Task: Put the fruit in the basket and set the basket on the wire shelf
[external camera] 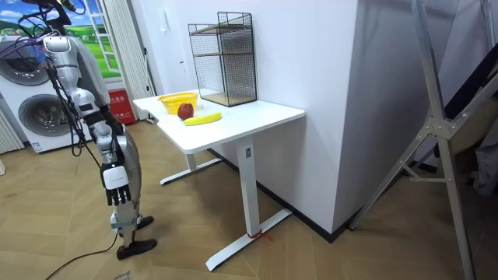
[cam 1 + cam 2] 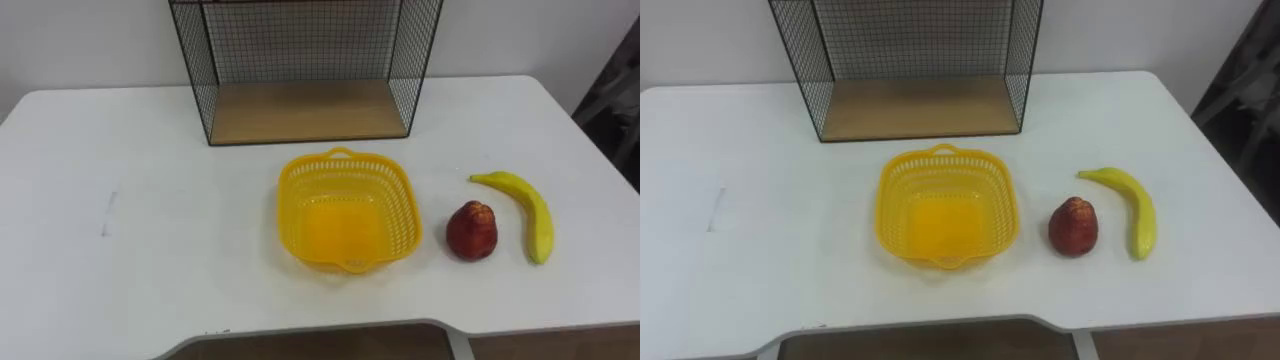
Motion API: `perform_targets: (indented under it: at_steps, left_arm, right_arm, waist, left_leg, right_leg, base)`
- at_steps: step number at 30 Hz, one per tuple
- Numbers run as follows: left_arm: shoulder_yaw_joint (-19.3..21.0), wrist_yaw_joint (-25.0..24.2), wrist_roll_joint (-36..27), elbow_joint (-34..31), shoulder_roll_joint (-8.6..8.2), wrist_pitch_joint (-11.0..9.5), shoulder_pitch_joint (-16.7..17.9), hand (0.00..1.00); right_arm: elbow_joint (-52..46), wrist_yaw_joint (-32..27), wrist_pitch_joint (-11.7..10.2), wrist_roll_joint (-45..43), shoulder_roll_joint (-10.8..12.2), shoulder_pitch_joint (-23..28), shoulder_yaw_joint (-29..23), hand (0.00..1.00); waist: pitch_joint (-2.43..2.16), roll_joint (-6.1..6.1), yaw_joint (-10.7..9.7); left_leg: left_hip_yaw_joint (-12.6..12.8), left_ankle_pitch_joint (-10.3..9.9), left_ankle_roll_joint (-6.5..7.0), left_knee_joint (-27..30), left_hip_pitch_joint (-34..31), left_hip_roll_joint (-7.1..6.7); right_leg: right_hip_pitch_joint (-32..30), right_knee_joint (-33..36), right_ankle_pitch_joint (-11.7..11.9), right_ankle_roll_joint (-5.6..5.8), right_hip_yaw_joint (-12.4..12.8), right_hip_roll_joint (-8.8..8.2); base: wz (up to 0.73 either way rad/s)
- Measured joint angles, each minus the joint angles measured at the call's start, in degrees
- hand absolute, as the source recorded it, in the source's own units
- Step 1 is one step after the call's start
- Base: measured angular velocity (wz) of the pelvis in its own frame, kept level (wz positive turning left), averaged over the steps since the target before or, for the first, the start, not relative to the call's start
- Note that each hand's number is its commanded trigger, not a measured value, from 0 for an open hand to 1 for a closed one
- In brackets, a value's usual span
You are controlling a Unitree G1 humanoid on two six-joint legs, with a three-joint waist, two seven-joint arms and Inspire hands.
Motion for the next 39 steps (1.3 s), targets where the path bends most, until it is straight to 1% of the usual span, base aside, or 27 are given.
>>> perform_targets:
  at_steps: [4, 8, 10, 12, 16, 19, 21, 23, 25, 27, 31, 34, 35, 36, 37, 38, 39]
  left_arm:
    - [-0.07, -0.19, -0.03, -0.15, -0.24, -0.03, -0.17, 0.00]
    - [-0.18, -0.23, -0.05, -0.13, -0.35, -0.30, -0.52, 0.00]
    - [-0.18, -0.26, -0.12, -0.11, -0.34, -1.03, -0.56, 0.00]
    - [-0.10, -0.33, -0.09, -0.12, -0.34, -1.28, -0.61, 0.00]
    - [-0.09, -0.43, -0.11, 0.00, -0.34, -1.33, -0.54, 0.00]
    - [-0.10, -0.29, -0.12, 0.00, -0.35, -1.34, -0.33, 0.00]
    - [-0.25, -0.09, -0.15, 0.00, -0.35, -1.41, -0.26, 0.00]
    - [-0.31, 0.05, -0.15, -0.01, -0.34, -1.53, -0.23, 0.00]
    - [-0.34, 0.26, -0.16, -0.09, -0.34, -1.84, -0.17, 0.00]
    - [-0.24, 1.03, -0.14, -0.12, -0.34, -2.45, -0.08, 0.00]
    - [0.69, 2.95, -0.03, -0.30, -0.35, -3.16, -0.34, 0.00]
    - [1.51, 3.94, 0.06, -0.60, -0.41, -3.73, -0.37, 0.00]
    - [2.35, 4.15, 0.20, -0.79, -0.51, -3.88, -0.29, 0.00]
    - [2.34, 4.59, 0.53, -0.81, -0.52, -3.93, -0.21, 0.00]
    - [2.45, 4.91, 0.53, -0.89, -0.51, -3.99, 0.00, 0.00]
    - [2.64, 5.00, 0.50, -0.91, -0.53, -4.06, 0.09, 0.00]
    - [3.35, 5.01, 0.45, -0.92, -0.53, -4.30, 0.17, 0.00]
  right_arm:
    - [-0.75, -0.03, -0.12, 0.32, -0.02, -0.37, 0.08, 0.00]
    - [-0.55, -0.70, -0.49, 2.70, -0.06, -0.91, 0.07, 0.00]
    - [-0.52, -0.79, -0.85, 2.93, -0.16, -0.85, 0.07, 0.00]
    - [-0.61, -0.91, -1.45, 2.65, -0.18, -0.68, -0.01, 0.00]
    - [-0.69, -2.36, -2.51, 2.40, -0.19, -0.28, -0.48, 0.00]
    - [-0.75, -3.29, -2.64, 2.45, -0.19, -0.10, -0.50, 0.00]
    - [-0.75, -4.20, -3.12, 2.50, -0.19, -0.09, -0.52, 0.00]
    - [-0.75, -5.12, -3.28, 2.52, -0.19, -0.12, -0.52, 0.00]
    - [-0.75, -6.40, -4.08, 3.01, -0.17, -0.03, -0.57, 0.00]
    - [-0.73, -7.48, -4.49, 3.98, -0.17, -0.03, -0.57, 0.00]
    - [-0.30, -10.27, -4.78, 10.24, -0.16, 0.21, -0.76, 0.00]
    - [-0.15, -12.42, -4.97, 15.28, -0.02, 1.06, -3.37, 0.00]
    - [-0.15, -13.59, -5.00, 19.21, 0.02, 1.71, -4.51, 0.00]
    - [-0.17, -14.62, -5.04, 24.29, 0.02, 2.27, -5.57, 0.00]
    - [-0.21, -15.78, -5.31, 30.29, 0.05, 2.68, -7.84, 0.00]
    - [-0.33, -16.24, -5.66, 33.44, 0.05, 2.76, -9.25, 0.00]
    - [-0.72, -16.78, -6.49, 38.94, 0.05, 2.75, -11.42, 0.00]
  waist:
    - [-0.03, 0.01, 0.24]
    - [-0.04, 0.08, 0.13]
    - [-0.01, 0.19, 0.08]
    - [-0.01, 0.27, 0.06]
    - [0.00, 0.49, -0.06]
    - [-0.01, 0.52, -0.09]
    - [0.00, 0.51, -0.15]
    - [0.00, 0.51, -0.14]
    - [-0.01, 0.51, -0.19]
    - [-0.01, 0.52, -0.11]
    - [0.03, 0.31, -0.10]
    - [0.03, 0.27, -0.22]
    - [0.06, 0.23, -0.19]
    - [0.10, 0.17, -0.26]
    - [0.15, 0.13, -0.34]
    - [0.15, 0.13, -0.36]
    - [0.16, 0.13, -0.71]
  left_leg:
    - [-0.07, 0.00, 0.00, 0.07, -0.31, -0.10]
    - [-0.57, 0.00, 0.00, 0.51, -0.96, -0.22]
    - [-0.64, 0.00, 0.00, 0.45, -0.99, -0.21]
    - [-0.64, 0.00, 0.01, 0.44, -0.99, -0.20]
    - [-0.65, -0.01, 0.02, 0.37, -1.16, -0.23]
    - [-0.70, -0.01, 0.02, 0.42, -1.19, -0.24]
    - [-0.88, -0.01, 0.02, 0.43, -1.32, -0.26]
    - [-0.88, -0.01, 0.02, 0.35, -1.34, -0.26]
    - [-0.80, -0.01, 0.01, 0.28, -1.12, -0.26]
    - [-0.55, 0.00, 0.02, -0.03, -0.75, -0.24]
    - [-0.32, 0.00, 0.02, -0.01, -0.87, -0.21]
    - [-0.39, 0.00, 0.02, -0.05, -0.84, -0.26]
    - [-0.40, 0.00, 0.02, -0.09, -0.80, -0.26]
    - [-0.42, 0.00, 0.02, -0.08, -0.77, -0.26]
    - [-0.37, 0.00, 0.02, -0.08, -0.69, -0.26]
    - [-0.27, 0.00, 0.02, -0.07, -0.66, -0.25]
    - [-0.23, 0.00, 0.02, -0.04, -0.66, -0.25]
  right_leg:
    - [-0.04, -0.49, 0.00, 0.00, -0.29, -0.08]
    - [-0.26, -0.58, 0.00, 0.00, -1.00, -0.20]
    - [-0.19, -0.60, 0.00, 0.00, -1.16, -0.20]
    - [-0.19, -0.60, 0.00, 0.00, -1.12, -0.19]
    - [-0.32, -0.60, 0.00, 0.00, -1.01, -0.17]
    - [-0.31, -0.59, 0.00, 0.00, -1.01, -0.17]
    - [-0.33, -0.59, 0.00, 0.00, -1.12, -0.18]
    - [-0.34, -0.59, 0.00, 0.00, -1.10, -0.18]
    - [-0.31, -0.59, 0.00, 0.00, -0.83, -0.16]
    - [-0.23, -0.60, 0.00, 0.00, 0.15, -0.08]
    - [-0.45, -0.59, 0.00, 0.00, 0.28, -0.09]
    - [-0.39, -0.59, 0.00, 0.00, 0.14, -0.15]
    - [-0.32, -0.61, 0.00, 0.00, 0.12, -0.14]
    - [-0.16, -0.62, 0.00, 0.00, 0.22, -0.13]
    - [0.05, -0.65, 0.00, 0.00, 0.30, -0.12]
    - [0.03, -0.67, 0.00, 0.00, 0.46, -0.11]
    - [0.01, -0.70, 0.00, 0.00, 0.48, -0.11]
  base:
    - [0.02]
    - [0.09]
    - [0.00]
    - [0.00]
    - [0.00]
    - [0.00]
    - [0.03]
    - [0.00]
    - [0.00]
    - [-0.06]
    - [-0.03]
    - [0.00]
    - [0.00]
    - [0.00]
    - [0.00]
    - [-0.05]
    - [0.00]
